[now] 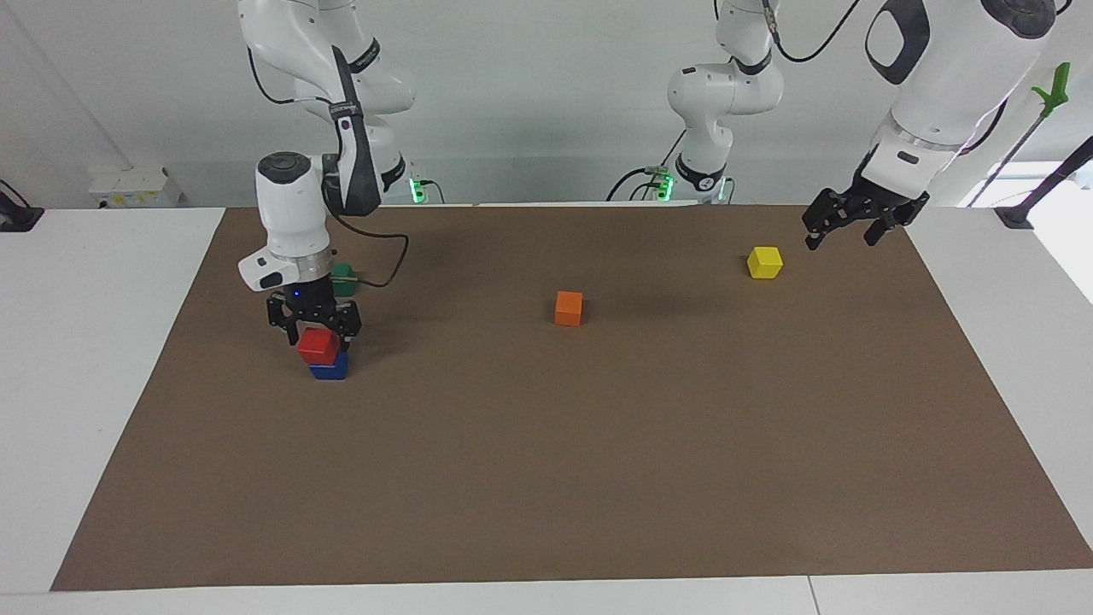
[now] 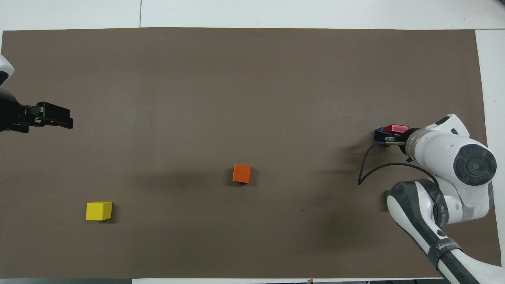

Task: Transfer red block to right arm and stack on blue block
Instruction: 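Open the right gripper and lift it away from the stack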

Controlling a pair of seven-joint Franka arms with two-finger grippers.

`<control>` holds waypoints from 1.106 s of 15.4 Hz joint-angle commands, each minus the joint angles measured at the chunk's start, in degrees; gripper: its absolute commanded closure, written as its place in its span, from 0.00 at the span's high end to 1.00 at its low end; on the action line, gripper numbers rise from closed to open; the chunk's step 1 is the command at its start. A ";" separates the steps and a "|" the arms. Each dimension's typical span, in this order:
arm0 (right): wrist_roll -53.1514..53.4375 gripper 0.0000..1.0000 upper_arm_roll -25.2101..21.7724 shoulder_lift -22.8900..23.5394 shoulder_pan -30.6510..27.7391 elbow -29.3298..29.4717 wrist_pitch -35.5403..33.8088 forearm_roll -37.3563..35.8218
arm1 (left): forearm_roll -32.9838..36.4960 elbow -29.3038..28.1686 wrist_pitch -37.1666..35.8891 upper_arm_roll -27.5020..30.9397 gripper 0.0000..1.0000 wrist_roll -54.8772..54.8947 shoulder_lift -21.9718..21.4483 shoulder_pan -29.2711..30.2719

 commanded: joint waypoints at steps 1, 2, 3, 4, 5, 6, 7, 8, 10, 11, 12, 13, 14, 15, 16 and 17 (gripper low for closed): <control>-0.57 1.00 0.42 0.50 -0.67 2.32 -1.12 -1.66 | -0.68 -1.52 -0.32 0.25 1.00 0.39 -1.56 0.15; -1.71 1.00 0.42 0.33 -0.76 3.89 -3.74 -1.66 | -0.68 -1.52 -0.40 0.25 1.00 0.39 -1.56 0.06; -3.46 1.00 0.42 0.07 -0.76 6.34 -7.77 -1.49 | -0.68 -1.52 -0.32 0.25 1.00 0.39 -1.56 0.06; -5.14 1.00 0.51 -0.20 -0.76 9.07 -12.60 -0.87 | -0.68 -1.52 -0.32 0.25 1.00 0.39 -1.56 0.15; -7.59 1.00 0.60 -0.46 -0.67 12.57 -18.65 -0.35 | -0.68 -1.52 -0.40 0.25 1.00 0.39 -1.56 0.15; -11.01 1.00 0.60 -0.55 -0.50 16.61 -25.32 1.40 | -0.68 -1.52 -0.32 0.25 1.00 0.39 -1.56 0.15; -14.87 1.00 0.60 -0.55 -0.41 20.65 -31.66 4.90 | -0.68 -1.52 -0.32 0.25 1.00 0.39 -1.56 0.15; -18.21 1.00 0.51 -0.46 -0.41 24.26 -37.03 8.67 | -0.68 -1.52 -0.40 0.25 1.00 0.39 -1.56 0.06; -20.62 1.00 0.43 -0.64 -1.11 29.11 -43.12 13.09 | -0.68 -1.52 -0.32 0.25 1.00 0.39 -1.56 0.06; -21.58 1.00 0.42 -0.73 -1.03 31.74 -45.84 13.37 | -0.68 -1.52 -0.32 0.25 1.00 0.39 -1.56 0.06; -22.11 1.00 0.42 -0.73 -1.20 33.94 -49.09 13.54 | -0.68 -1.52 -0.32 0.25 1.00 0.39 -1.56 0.15; -22.20 1.00 0.42 -0.73 -1.03 35.71 -51.38 13.55 | -0.68 -1.52 -0.32 0.25 1.00 0.39 -1.56 0.15; -22.20 1.00 0.51 -0.90 -0.76 36.68 -53.67 13.72 | -0.68 -1.52 -0.40 0.25 1.00 0.39 -1.56 0.15; -22.20 1.00 0.51 -1.08 -0.76 37.91 -56.56 13.81 | -0.68 -1.52 -0.32 0.25 1.00 0.39 -1.56 0.06; -22.29 1.00 0.51 -1.17 -1.02 39.58 -59.99 13.90 | -0.68 -1.52 -0.32 0.25 1.00 0.39 -1.56 0.06; -22.29 1.00 0.51 -0.99 -1.20 41.16 -64.02 13.90 | -0.68 -1.52 -0.40 0.25 1.00 0.39 -1.56 0.06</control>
